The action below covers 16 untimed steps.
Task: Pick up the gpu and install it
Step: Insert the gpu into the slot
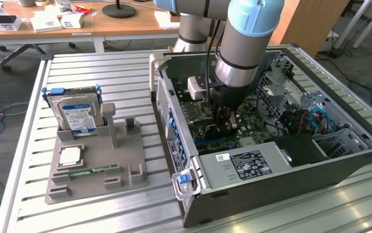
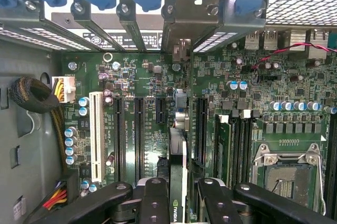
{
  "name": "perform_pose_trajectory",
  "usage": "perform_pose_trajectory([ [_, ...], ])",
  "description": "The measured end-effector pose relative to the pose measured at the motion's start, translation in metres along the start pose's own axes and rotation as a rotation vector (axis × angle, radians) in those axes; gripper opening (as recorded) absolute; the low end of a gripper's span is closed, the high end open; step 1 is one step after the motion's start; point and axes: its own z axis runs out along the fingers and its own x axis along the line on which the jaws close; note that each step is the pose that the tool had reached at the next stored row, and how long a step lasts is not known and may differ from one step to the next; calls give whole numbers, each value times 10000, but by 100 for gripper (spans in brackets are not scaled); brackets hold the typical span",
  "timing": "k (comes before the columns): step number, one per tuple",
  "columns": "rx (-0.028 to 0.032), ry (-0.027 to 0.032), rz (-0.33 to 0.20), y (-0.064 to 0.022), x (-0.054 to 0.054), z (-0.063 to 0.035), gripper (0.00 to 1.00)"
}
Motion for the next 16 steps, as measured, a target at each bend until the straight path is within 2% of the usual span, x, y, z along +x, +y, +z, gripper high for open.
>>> perform_pose_trajectory([
  [16,0,1,0,5,1,11,26],
])
